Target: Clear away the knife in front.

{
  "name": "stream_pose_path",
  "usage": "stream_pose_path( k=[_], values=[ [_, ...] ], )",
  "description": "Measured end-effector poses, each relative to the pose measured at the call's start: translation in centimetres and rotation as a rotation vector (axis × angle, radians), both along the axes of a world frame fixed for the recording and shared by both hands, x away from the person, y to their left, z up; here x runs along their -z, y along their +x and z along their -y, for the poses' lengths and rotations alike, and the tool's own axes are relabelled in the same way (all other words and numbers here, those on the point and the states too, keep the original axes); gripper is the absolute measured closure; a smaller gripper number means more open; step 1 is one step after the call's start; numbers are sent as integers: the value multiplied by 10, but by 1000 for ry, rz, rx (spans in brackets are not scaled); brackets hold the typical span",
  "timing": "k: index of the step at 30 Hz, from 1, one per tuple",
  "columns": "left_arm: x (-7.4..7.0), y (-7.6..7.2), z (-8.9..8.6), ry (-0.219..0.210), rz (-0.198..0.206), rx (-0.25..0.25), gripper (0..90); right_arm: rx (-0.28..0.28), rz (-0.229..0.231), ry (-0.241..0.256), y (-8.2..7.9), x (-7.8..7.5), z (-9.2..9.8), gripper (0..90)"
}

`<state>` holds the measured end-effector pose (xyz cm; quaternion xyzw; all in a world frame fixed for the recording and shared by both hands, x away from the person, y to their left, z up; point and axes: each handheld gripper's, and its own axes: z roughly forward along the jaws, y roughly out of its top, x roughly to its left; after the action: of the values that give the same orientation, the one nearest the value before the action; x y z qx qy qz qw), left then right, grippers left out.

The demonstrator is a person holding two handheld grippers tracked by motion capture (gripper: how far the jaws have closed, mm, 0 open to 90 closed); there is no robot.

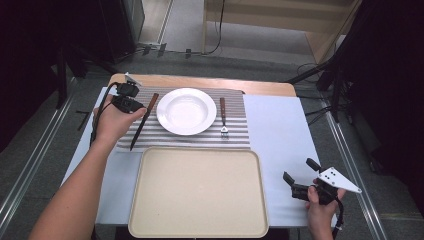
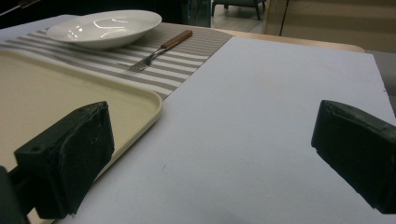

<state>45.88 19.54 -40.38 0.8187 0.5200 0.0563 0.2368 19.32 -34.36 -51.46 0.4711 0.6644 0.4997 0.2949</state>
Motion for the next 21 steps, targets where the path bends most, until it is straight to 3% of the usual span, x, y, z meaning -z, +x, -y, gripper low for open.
stream_pose_path(
  k=[5, 12, 21],
  values=[
    [5, -3, -2, -5, -6, -3, 772, 0, 0, -1, 0, 0, 0, 0],
    [-2, -23, 1, -19, 29, 22, 772, 0, 1, -1, 0, 0, 0, 0],
    [-3, -50, 5, -48, 39, 59, 771, 1, -3, -3, 1, 0, -1, 0]
  ],
)
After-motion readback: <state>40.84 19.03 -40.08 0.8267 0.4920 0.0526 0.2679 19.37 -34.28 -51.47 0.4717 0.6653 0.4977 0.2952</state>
